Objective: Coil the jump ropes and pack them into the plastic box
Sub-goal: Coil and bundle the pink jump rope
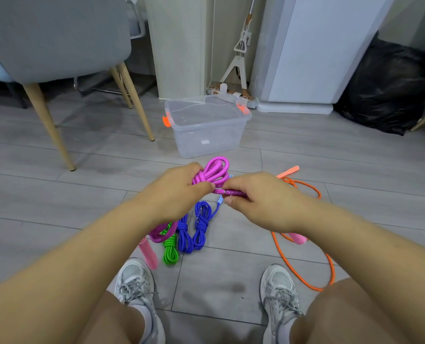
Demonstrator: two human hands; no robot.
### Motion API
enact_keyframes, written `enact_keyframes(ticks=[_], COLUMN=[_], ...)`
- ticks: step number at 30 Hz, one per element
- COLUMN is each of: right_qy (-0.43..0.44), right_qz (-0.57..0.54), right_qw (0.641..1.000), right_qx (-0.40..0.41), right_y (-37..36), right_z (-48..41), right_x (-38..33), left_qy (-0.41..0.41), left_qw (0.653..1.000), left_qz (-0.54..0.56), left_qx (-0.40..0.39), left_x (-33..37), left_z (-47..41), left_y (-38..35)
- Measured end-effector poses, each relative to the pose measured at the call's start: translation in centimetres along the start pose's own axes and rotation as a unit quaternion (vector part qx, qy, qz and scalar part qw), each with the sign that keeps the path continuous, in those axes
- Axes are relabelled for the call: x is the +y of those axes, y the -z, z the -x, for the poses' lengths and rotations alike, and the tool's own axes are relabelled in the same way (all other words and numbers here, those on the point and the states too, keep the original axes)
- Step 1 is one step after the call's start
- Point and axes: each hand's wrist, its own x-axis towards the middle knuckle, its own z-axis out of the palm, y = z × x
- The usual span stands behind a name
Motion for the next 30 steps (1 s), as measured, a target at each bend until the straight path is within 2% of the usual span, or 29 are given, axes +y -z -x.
enact_keyframes(ticks=[4, 9, 12, 16, 19, 23, 30], right_qy=[0.026, 0.014, 0.005, -0.007, -0.013, -0.023, -0.015], right_qz=[-0.007, -0.040, -0.105, -0.134, -0.167, -0.154, -0.170], right_qw=[0.999, 0.998, 0.993, 0.991, 0.985, 0.987, 0.984], right_qx=[0.045, 0.048, 0.049, 0.023, 0.030, 0.041, 0.050], right_y=[-0.1, -0.1, -0.1, -0.5, -0.7, -1.4, -2.0], right_z=[0.0, 0.2, 0.4, 0.2, 0.1, -0.1, -0.8], right_x=[0.1, 0.4, 0.6, 0.7, 0.5, 0.0, -0.4], left_qy=[-0.021, -0.007, -0.018, -0.003, -0.001, 0.006, 0.040], left_qw=[0.999, 0.987, 0.983, 0.980, 0.970, 0.961, 0.890], left_qz=[0.024, 0.148, 0.168, 0.185, 0.235, 0.276, 0.453], left_qx=[-0.026, -0.061, -0.066, -0.074, -0.059, -0.030, -0.044], left_x=[0.3, 0.4, 0.6, 0.8, 1.1, 1.1, 1.7], left_z=[0.1, 0.1, 0.1, 0.0, 0.1, -0.1, -0.4], left_y=[0.1, -0.3, -0.4, -0.4, -0.8, -1.1, -1.5])
